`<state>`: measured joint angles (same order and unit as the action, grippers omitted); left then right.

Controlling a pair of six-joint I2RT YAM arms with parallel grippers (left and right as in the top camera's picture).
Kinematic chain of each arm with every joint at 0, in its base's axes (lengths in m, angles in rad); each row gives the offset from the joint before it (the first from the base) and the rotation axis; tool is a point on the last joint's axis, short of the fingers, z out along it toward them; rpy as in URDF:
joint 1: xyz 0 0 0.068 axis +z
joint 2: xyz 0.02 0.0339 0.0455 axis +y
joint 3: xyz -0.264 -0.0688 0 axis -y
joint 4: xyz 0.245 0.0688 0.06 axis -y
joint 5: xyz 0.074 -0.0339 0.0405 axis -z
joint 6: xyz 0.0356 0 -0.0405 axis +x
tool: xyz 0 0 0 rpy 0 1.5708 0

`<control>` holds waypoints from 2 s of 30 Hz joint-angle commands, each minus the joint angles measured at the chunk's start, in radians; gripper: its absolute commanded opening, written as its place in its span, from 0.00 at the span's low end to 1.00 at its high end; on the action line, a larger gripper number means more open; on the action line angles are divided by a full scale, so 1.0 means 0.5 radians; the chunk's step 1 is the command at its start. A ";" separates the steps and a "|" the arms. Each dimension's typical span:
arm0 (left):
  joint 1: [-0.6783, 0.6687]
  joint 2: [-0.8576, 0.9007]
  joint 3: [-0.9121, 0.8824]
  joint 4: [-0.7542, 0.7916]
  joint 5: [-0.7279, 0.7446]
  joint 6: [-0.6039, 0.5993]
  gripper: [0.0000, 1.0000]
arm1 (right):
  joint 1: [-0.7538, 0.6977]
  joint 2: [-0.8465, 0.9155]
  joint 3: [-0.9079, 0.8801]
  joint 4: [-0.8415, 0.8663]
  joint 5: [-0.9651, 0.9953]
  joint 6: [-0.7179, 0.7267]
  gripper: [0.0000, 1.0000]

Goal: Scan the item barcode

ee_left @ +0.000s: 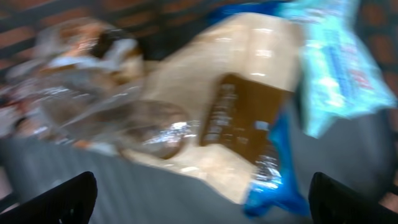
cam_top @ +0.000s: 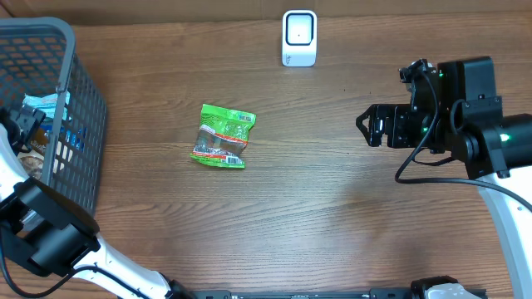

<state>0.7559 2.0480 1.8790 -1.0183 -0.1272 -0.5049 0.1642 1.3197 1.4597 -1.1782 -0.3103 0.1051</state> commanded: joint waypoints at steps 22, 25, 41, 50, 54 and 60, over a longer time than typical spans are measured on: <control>0.175 -0.014 -0.951 0.927 -0.491 -0.462 1.00 | 0.008 0.001 0.053 -0.021 -0.014 0.053 0.96; 0.174 -0.014 -1.054 1.032 -0.465 -0.462 0.83 | 0.008 0.001 0.053 -0.031 -0.014 0.053 0.96; 0.049 -0.024 -0.900 0.964 0.774 0.308 0.04 | 0.008 0.001 0.053 -0.027 -0.013 0.051 0.96; -0.086 -0.035 -0.112 0.320 0.808 0.240 0.04 | 0.008 0.001 0.053 -0.026 -0.012 0.050 0.96; -0.072 -0.035 0.095 0.202 0.764 0.491 0.74 | 0.008 0.001 0.053 0.005 -0.011 0.043 0.97; -0.066 -0.023 0.047 0.076 0.011 0.532 0.96 | 0.008 0.001 0.053 0.019 -0.010 0.035 0.99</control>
<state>0.7151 2.0293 1.9133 -0.9672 0.1127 -0.2817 0.1646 1.3197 1.4597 -1.1736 -0.3103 0.1268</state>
